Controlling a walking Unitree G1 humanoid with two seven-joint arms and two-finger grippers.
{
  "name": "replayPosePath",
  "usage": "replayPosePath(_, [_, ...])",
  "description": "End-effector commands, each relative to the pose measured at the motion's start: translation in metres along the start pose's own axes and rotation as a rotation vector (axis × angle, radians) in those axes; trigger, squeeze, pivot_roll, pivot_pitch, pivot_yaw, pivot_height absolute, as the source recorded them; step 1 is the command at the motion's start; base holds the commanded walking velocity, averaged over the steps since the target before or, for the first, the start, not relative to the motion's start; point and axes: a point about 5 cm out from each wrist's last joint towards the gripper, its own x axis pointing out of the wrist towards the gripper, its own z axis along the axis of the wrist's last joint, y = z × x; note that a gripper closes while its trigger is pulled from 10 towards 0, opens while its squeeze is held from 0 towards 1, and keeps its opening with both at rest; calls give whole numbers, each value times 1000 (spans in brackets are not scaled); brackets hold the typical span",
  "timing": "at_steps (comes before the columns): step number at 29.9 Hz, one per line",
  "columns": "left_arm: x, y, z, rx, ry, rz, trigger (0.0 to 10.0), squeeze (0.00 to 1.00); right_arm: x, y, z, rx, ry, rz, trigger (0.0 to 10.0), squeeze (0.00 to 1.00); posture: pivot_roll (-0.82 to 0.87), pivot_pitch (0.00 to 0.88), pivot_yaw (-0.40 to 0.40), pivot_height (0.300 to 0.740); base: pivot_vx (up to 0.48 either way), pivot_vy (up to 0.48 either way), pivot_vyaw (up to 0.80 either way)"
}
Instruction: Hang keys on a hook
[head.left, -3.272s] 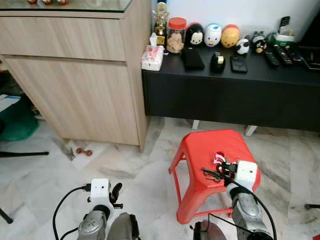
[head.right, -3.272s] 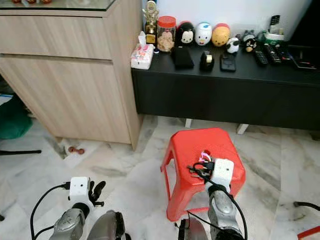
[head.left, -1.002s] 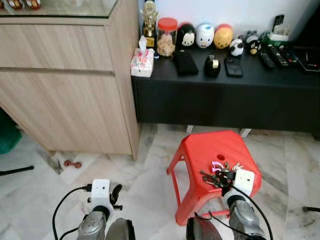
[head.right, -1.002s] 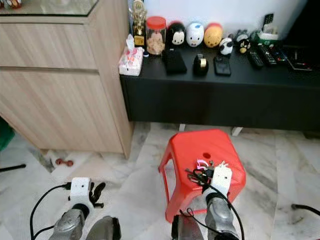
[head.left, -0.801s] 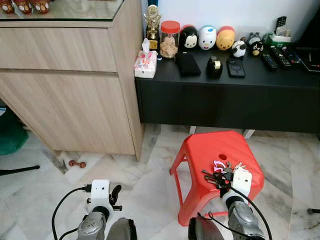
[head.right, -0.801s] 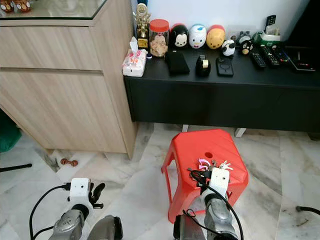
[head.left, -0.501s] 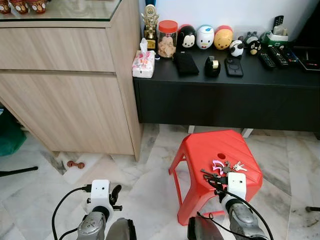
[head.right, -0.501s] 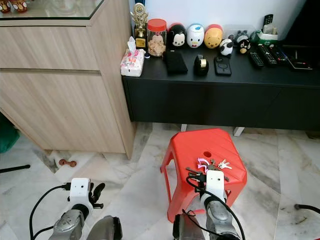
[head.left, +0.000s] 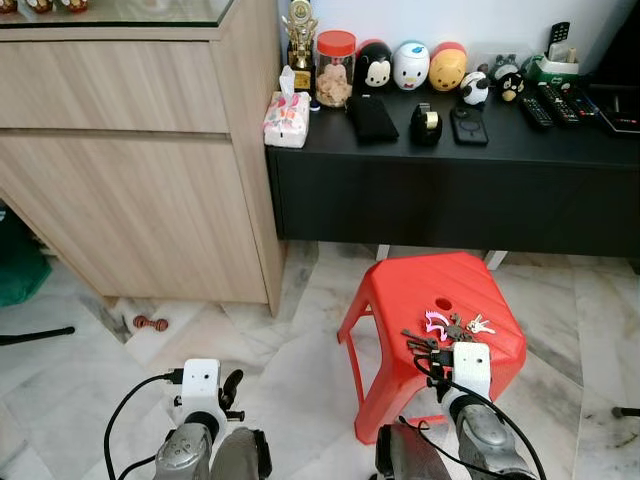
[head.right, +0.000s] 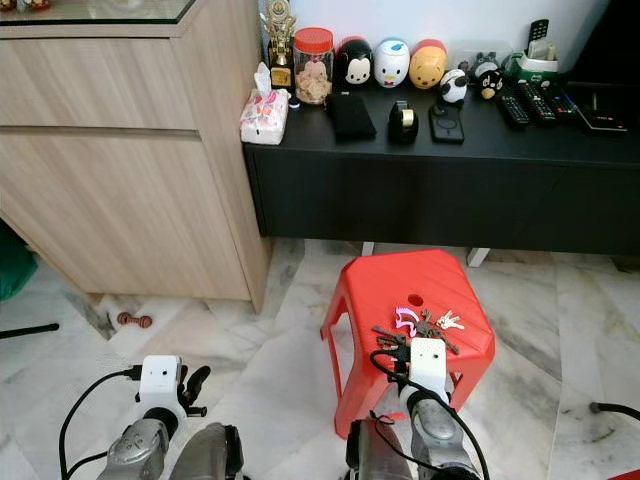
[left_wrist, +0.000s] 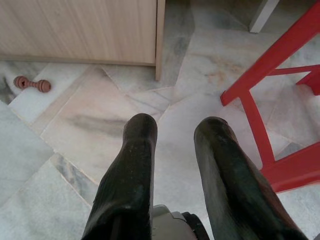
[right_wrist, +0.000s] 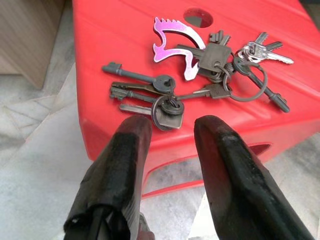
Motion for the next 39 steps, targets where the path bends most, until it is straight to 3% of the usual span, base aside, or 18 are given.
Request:
replayPosePath(1, [-1,-1,-5,-10,23,1,10000,0,0,0,0,4,-8,-3,10000,0,-53,105,-23,609,0,0,0])
replayPosePath(30, [2,-3,0,-18,16,-9,10000,0,3,2,12,0,-51,-4,10000,0,-53,74,-27,597,0,0,0])
replayPosePath(39, [5,-4,5,-25,1,-15,10000,0,3,-1,11,0,-45,-22,10000,0,-56,76,-29,597,339,0,0])
